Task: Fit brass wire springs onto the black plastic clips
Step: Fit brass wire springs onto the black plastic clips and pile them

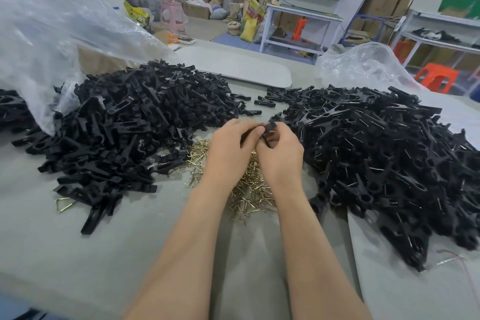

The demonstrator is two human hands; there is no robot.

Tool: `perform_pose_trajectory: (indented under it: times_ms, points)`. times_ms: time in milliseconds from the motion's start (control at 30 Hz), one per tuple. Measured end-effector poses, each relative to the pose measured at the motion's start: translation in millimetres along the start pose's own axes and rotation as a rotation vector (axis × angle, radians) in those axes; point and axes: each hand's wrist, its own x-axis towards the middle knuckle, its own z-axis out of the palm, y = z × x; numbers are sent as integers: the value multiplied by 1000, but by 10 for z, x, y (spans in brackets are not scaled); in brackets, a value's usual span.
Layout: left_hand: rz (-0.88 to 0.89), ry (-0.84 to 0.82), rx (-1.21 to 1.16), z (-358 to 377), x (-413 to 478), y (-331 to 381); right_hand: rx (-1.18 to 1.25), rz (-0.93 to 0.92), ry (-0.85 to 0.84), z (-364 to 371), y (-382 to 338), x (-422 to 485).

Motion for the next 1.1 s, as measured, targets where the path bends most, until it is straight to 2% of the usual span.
perform_pose_trajectory:
  times_ms: [100,200,367,533,767,1100]
  points:
    - [-81,-63,-40,-7,5,-14,-10,4,-7,-2,27,5]
    - [-225,26,-132,-10,16,-17,60,48,-1,-8,31,24]
    - [-502,74,-574,-24,23,-16,565,295,-85,-29,-12,46]
    - [-437,16,-428,1,23,-46,439,176,-99,-36,-26,49]
    - [-329,-26,-315,-21,41,-66,398,170,-88,-53,-13,60]
    - [-407,-24,-436,-34,30,-63,335,136,-85,-59,-5,64]
